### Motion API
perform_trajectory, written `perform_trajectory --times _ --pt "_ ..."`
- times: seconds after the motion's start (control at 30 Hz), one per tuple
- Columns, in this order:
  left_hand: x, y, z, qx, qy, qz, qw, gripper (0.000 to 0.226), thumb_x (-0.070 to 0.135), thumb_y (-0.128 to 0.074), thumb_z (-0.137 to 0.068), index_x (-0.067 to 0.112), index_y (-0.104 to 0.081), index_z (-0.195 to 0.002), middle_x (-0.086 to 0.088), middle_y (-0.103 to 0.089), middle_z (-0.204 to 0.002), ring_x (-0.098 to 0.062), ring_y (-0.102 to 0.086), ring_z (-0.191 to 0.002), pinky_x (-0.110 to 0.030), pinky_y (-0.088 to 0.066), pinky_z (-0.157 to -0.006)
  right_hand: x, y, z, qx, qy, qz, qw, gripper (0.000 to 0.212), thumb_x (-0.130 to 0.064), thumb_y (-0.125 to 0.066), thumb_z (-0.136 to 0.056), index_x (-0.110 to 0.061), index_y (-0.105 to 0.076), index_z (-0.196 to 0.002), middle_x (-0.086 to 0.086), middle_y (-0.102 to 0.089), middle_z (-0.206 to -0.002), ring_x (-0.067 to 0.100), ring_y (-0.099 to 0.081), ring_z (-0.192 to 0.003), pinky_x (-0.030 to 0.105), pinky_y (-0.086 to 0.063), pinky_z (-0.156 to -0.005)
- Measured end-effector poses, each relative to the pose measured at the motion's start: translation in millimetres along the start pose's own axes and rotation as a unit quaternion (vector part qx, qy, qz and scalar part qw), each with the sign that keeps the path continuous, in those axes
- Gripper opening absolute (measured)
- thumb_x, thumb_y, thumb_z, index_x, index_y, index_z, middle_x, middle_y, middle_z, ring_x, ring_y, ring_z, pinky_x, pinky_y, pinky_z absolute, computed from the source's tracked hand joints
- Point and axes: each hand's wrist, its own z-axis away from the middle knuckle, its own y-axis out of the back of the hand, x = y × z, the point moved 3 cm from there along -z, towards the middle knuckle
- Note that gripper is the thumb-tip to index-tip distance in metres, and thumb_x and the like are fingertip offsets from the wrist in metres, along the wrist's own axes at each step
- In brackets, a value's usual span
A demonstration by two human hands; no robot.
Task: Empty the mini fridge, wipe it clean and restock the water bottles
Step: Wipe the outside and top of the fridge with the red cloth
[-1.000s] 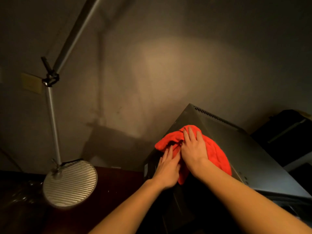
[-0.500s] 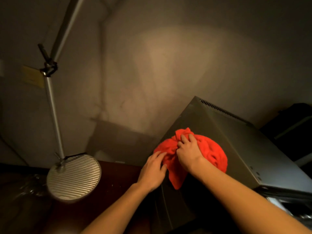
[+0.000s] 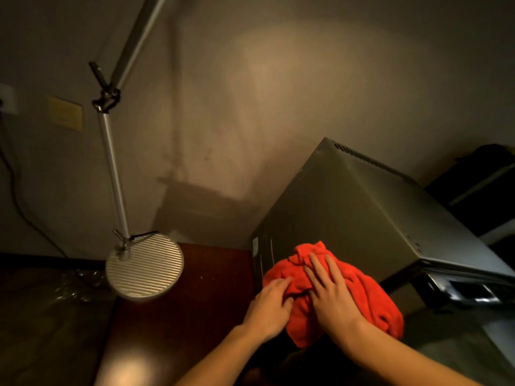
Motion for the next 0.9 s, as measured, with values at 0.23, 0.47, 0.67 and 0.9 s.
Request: perform_trajectory --times 0.23,0.47,0.67,0.9 --pt "4 -13 -1 0.007 -0.002 0.023 1.0 0.062 0.031 -0.044 -0.101 0.021 -0.017 -0.157 0.002 -0.012 -0.164 -0.013 -0.016 -0.149 -0.025 -0.02 -0.117 7 -1 -34 -0.017 -0.045 0.028 0.998 0.053 -0.032 -0.017 -0.106 -0.01 -0.009 -0.153 0.017 0.013 -0.16 0.043 0.027 -0.14 0.064 0.037 -0.091" --pt "-30 -10 -33 0.003 -0.004 0.022 1.0 0.066 0.018 -0.046 -0.101 0.02 -0.012 -0.157 0.001 -0.005 -0.165 -0.013 -0.011 -0.151 -0.018 -0.012 -0.116 10 2 -115 -0.017 -0.082 0.056 0.995 0.052 -0.031 -0.017 -0.105 -0.012 -0.014 -0.153 0.019 0.008 -0.16 0.046 0.017 -0.143 0.064 0.012 -0.11" --pt "-75 3 -43 0.058 0.07 0.045 0.995 0.062 0.024 -0.047 -0.102 0.011 -0.02 -0.156 -0.005 -0.015 -0.164 -0.016 -0.017 -0.15 -0.02 -0.011 -0.117 8 -1 -176 -0.027 -0.088 0.055 0.994 0.052 -0.031 -0.015 -0.105 -0.014 -0.016 -0.154 0.014 0.005 -0.162 0.042 0.013 -0.145 0.064 0.005 -0.111" --pt "-129 13 -26 0.07 0.171 0.031 0.982 0.059 0.027 -0.05 -0.1 0.014 -0.029 -0.153 -0.005 -0.031 -0.159 -0.019 -0.03 -0.145 -0.026 -0.023 -0.116 -23 -17 -224 -0.078 0.049 0.02 0.996 0.053 -0.047 -0.033 -0.1 -0.023 -0.038 -0.147 0.003 -0.02 -0.161 0.039 0.004 -0.148 0.063 0.007 -0.112"
